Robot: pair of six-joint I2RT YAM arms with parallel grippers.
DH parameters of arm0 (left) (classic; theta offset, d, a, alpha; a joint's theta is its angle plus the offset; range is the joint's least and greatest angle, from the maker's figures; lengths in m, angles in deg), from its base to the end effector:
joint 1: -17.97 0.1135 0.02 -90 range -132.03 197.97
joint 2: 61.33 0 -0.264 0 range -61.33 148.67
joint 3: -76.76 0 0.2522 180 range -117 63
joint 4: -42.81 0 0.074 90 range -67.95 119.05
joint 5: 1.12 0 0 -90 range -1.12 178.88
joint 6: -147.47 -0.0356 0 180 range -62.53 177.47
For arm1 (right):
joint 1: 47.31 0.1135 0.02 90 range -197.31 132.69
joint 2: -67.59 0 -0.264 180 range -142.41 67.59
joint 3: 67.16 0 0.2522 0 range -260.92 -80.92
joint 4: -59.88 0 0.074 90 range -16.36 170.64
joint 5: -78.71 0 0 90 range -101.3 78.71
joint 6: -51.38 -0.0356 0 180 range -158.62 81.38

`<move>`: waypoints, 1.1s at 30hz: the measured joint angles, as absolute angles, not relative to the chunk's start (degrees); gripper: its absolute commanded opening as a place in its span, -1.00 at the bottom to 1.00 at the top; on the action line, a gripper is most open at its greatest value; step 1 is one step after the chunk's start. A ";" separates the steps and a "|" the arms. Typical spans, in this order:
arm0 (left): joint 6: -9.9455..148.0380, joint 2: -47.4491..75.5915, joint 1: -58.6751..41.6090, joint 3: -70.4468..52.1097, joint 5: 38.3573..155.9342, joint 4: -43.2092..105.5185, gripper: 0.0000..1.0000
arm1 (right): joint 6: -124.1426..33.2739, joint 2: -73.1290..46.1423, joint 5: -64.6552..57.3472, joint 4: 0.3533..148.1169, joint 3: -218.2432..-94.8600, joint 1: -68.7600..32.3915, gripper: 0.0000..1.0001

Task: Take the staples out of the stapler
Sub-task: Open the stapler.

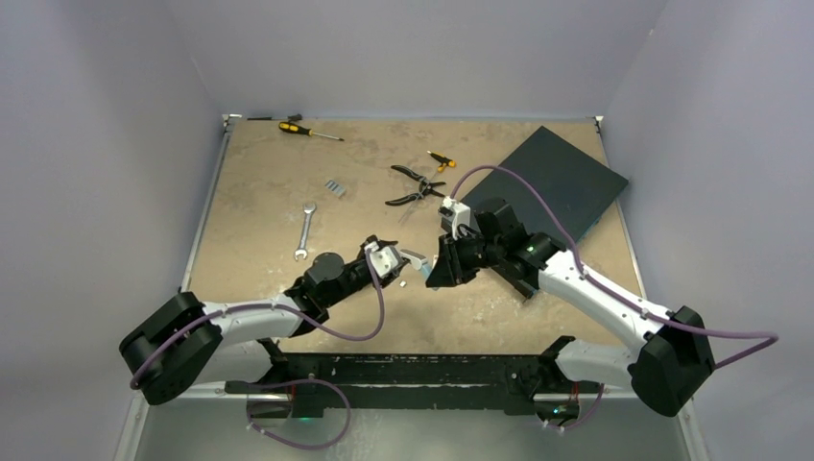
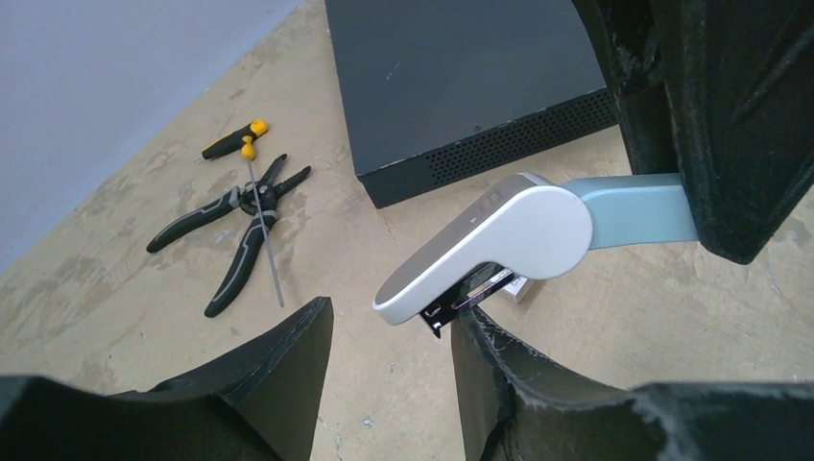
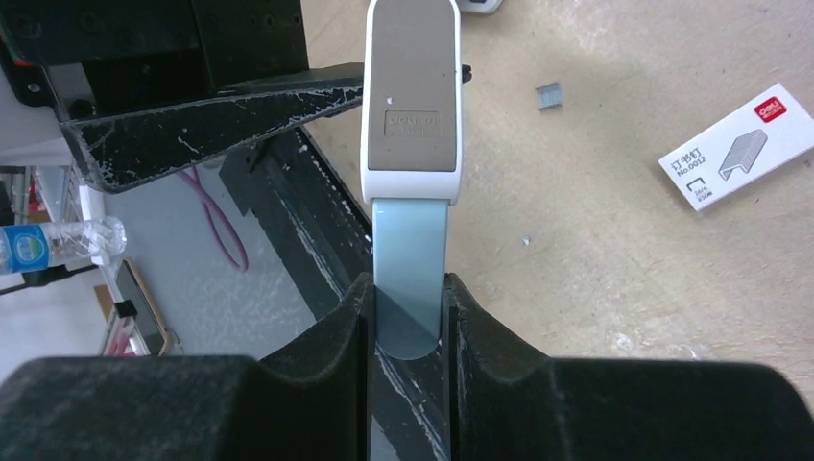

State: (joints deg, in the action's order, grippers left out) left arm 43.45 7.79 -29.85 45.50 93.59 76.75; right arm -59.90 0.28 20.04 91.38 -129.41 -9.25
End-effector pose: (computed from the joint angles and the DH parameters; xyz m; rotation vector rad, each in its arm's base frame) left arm 0.1551 -0.1755 0.1979 0.9094 1.3940 -0.5169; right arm 0.1880 0.1707 0.2726 -0.6663 2.2604 1.1500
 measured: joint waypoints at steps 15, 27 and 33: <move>35.27 8.05 -29.71 43.52 103.06 71.95 0.24 | -60.09 0.08 19.75 96.32 -130.22 -8.42 -1.00; 29.59 8.81 -30.46 40.70 110.86 66.70 -0.45 | -59.92 -1.16 19.73 99.03 -132.14 -8.42 -1.00; 29.17 9.32 -30.65 39.30 111.93 64.40 -0.97 | -60.12 -1.47 17.98 100.84 -134.37 -8.44 -0.95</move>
State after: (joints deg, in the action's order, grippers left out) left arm 29.17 9.32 -30.65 39.30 111.93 64.40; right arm -60.12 -1.47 17.98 100.84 -134.37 -8.44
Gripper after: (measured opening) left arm 0.231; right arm 0.266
